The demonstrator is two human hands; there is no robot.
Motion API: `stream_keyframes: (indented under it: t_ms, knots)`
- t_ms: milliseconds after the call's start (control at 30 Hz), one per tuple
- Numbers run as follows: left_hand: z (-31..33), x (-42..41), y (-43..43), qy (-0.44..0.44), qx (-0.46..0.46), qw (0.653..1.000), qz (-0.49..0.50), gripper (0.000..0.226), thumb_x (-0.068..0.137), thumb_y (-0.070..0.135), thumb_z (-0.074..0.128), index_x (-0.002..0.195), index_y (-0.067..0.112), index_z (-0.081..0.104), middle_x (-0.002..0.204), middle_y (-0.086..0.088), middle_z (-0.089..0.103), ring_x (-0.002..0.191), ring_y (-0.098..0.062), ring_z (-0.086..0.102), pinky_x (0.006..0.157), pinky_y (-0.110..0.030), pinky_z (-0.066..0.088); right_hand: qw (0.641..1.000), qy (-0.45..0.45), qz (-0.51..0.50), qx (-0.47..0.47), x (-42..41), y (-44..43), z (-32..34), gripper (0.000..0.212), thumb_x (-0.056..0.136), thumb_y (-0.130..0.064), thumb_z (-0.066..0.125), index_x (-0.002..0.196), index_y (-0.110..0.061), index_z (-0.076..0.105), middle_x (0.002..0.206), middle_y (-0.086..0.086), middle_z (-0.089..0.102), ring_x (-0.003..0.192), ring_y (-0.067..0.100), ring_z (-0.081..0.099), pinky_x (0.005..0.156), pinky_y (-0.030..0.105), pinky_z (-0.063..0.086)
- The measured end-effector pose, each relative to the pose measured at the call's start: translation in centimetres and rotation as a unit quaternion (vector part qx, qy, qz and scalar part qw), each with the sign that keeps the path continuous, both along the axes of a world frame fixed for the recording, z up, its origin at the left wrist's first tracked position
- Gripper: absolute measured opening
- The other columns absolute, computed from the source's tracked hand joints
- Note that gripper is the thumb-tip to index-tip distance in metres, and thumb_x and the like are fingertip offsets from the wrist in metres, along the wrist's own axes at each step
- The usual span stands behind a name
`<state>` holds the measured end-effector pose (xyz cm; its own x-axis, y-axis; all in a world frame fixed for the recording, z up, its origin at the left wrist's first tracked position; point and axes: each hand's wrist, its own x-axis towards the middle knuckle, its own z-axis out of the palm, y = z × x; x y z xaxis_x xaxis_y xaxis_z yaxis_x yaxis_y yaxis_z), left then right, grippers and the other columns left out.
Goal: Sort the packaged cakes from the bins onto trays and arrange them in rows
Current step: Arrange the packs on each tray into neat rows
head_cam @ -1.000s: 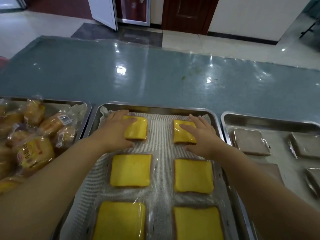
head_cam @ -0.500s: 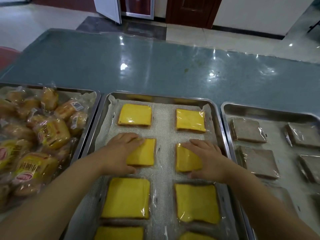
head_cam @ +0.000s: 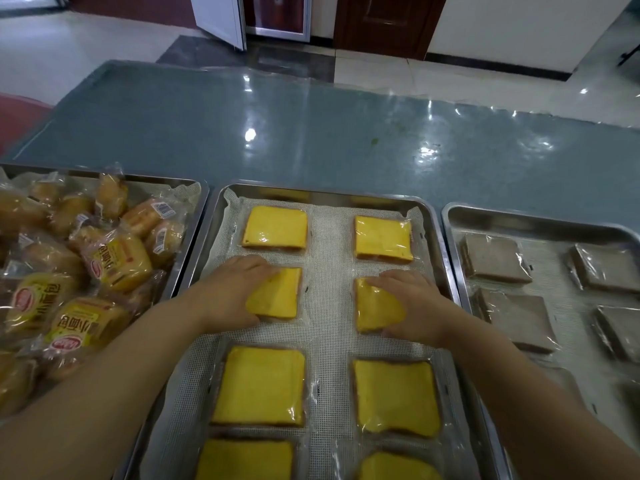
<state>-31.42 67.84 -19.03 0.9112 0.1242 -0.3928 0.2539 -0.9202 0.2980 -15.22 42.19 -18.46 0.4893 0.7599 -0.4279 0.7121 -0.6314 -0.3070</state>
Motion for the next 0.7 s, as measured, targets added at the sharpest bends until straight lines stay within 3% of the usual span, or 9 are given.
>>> stream_keyframes:
  t_ms: [133,267,367,433,500,600,700]
  knots:
    - [0.0,-0.2,-0.1,0.007,-0.014,1.000,0.008,0.090,0.079,0.032,0.072,0.148,0.032,0.015,0.154,0.007,0.014,0.141,-0.016,0.012,0.113,-0.031,0.017,1.000,0.015,-0.011,0.008,0.0,-0.3,-0.2,0.091,0.077,-0.037,0.074,0.148,-0.036,0.017,0.155,-0.006,0.017,0.143,0.020,0.008,0.115,0.041,0.008]
    - [-0.7,-0.5,0.2,0.005,0.007,1.000,0.009,0.091,0.078,0.035,0.073,0.148,0.034,0.015,0.156,0.006,0.009,0.143,-0.018,0.005,0.115,-0.033,0.011,1.000,0.011,-0.012,-0.011,-0.3,-0.6,-0.5,0.095,0.078,-0.038,0.074,0.150,-0.036,0.011,0.160,-0.006,-0.001,0.146,0.022,-0.009,0.116,0.044,-0.001]
    - [-1.0,-1.3,-0.3,-0.050,0.008,0.998,0.034,0.087,0.075,0.040,0.074,0.146,0.035,0.024,0.156,0.005,0.010,0.143,-0.021,0.000,0.116,-0.040,0.008,1.000,-0.004,-0.030,0.009,-1.0,-0.9,-0.8,0.095,0.077,-0.038,0.075,0.150,-0.036,0.014,0.160,-0.005,-0.007,0.145,0.024,-0.015,0.116,0.047,-0.003]
    - [-0.8,-2.3,-1.3,-0.132,-0.017,0.990,0.049,0.075,0.073,0.046,0.073,0.139,0.038,0.037,0.150,0.011,0.022,0.140,-0.019,0.008,0.114,-0.041,0.011,0.996,-0.011,-0.052,0.071,-2.0,-1.5,-0.8,0.088,0.076,-0.034,0.076,0.147,-0.033,0.025,0.159,-0.003,0.004,0.145,0.022,-0.008,0.117,0.049,0.003]
    - [-0.4,-3.5,-2.8,-0.187,-0.048,0.980,0.048,0.066,0.066,0.062,0.058,0.128,0.042,0.047,0.135,0.022,0.031,0.132,-0.014,0.017,0.110,-0.038,0.015,0.985,-0.025,-0.067,0.158,-3.5,-2.2,-1.0,0.077,0.074,-0.028,0.078,0.141,-0.029,0.040,0.154,-0.001,0.022,0.143,0.019,0.005,0.117,0.048,0.014]
    - [-0.8,-5.6,-5.2,-0.156,-0.113,0.980,0.043,0.073,0.058,0.071,0.042,0.126,0.044,0.047,0.127,0.025,0.032,0.127,-0.006,0.023,0.107,-0.027,0.014,0.966,-0.029,-0.093,0.238,-6.2,-3.7,-1.8,0.062,0.072,-0.026,0.080,0.129,-0.027,0.055,0.140,-0.008,0.039,0.137,0.018,0.019,0.113,0.035,0.017]
    - [-2.5,-7.9,-6.3,-0.116,-0.104,0.988,0.010,0.082,0.058,0.075,0.040,0.133,0.043,0.043,0.135,0.025,0.028,0.133,-0.007,0.020,0.110,-0.026,0.011,0.966,-0.017,-0.085,0.245,-8.5,-5.5,-2.6,0.060,0.067,-0.037,0.077,0.124,-0.032,0.057,0.131,-0.015,0.041,0.134,0.019,0.026,0.111,0.037,0.022]
